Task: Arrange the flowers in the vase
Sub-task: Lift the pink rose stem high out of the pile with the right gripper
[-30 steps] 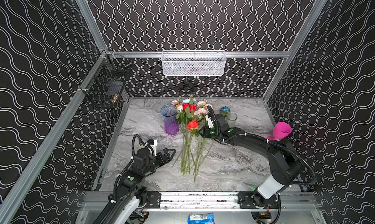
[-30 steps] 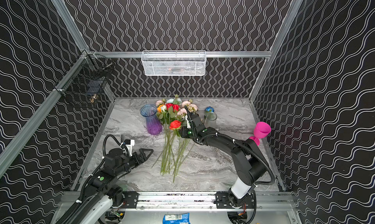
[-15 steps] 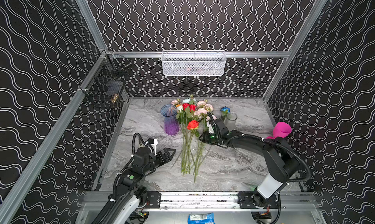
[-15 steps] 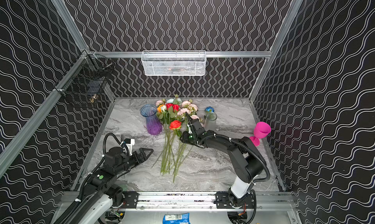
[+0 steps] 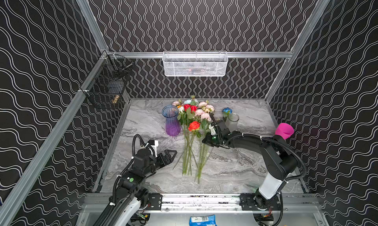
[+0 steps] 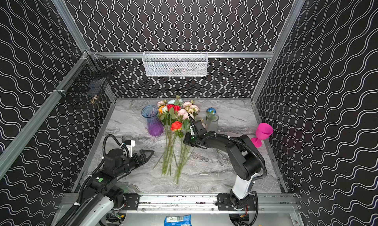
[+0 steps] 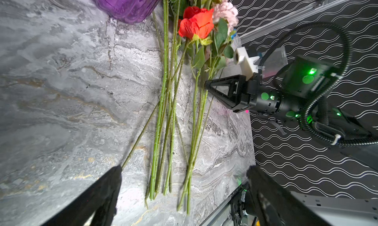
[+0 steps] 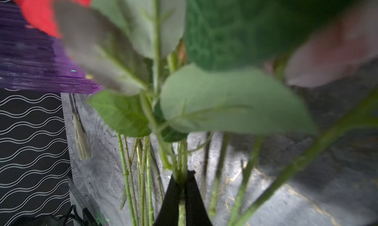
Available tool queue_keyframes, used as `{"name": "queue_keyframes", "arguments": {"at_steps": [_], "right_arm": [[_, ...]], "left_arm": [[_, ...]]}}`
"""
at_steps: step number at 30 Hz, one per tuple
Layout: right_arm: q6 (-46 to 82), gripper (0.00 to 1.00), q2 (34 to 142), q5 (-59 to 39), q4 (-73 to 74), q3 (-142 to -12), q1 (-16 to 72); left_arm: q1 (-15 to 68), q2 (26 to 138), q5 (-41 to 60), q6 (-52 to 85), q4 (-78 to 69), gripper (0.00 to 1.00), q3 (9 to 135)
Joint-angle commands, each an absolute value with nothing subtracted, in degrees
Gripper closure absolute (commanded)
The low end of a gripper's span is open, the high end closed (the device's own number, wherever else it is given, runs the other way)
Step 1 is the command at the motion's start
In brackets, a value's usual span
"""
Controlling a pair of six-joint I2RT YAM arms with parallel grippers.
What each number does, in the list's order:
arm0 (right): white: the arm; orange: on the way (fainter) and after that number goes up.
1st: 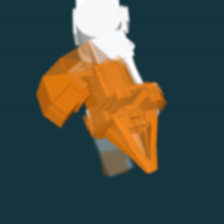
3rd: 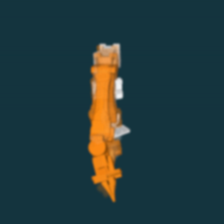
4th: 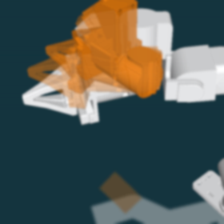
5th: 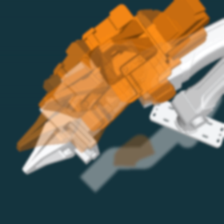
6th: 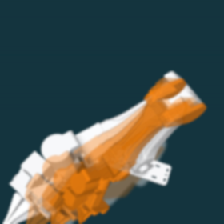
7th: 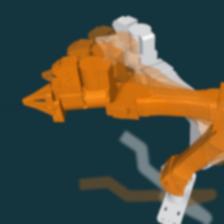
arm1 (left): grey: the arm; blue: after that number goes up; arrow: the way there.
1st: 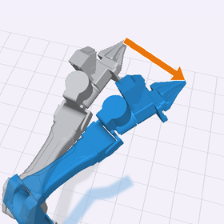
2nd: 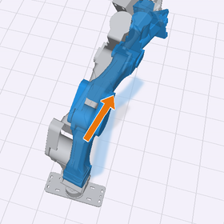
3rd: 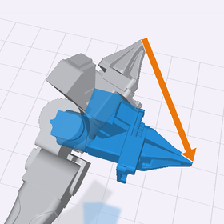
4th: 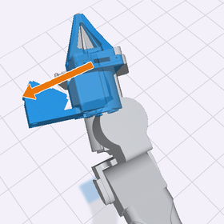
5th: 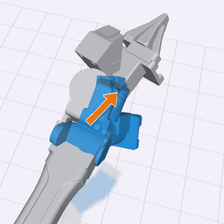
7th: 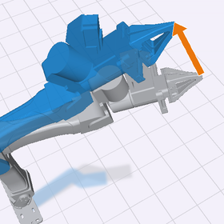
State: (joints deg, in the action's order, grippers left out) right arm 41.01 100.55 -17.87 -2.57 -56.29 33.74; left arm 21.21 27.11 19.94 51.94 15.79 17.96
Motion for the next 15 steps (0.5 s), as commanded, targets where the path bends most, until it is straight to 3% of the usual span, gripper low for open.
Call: {"name": "queue_keyframes", "arguments": {"at_steps": [1,6,15], "right_arm": [[40.72,0.96,98.13,-19.74,-1.00,-56.37,33.88],[40.93,0.98,92.44,-23.44,1.14,-54.96,33.84],[37.02,1.00,85.99,-21.35,-5.23,-59.45,34.38]], "left_arm": [[21.27,27.44,20.38,51.68,14.04,0.01,18.51],[21.25,28.54,19.98,50.38,17.39,0.01,22.18],[21.20,29.33,18.48,50.34,18.01,0.01,25.58]]}}
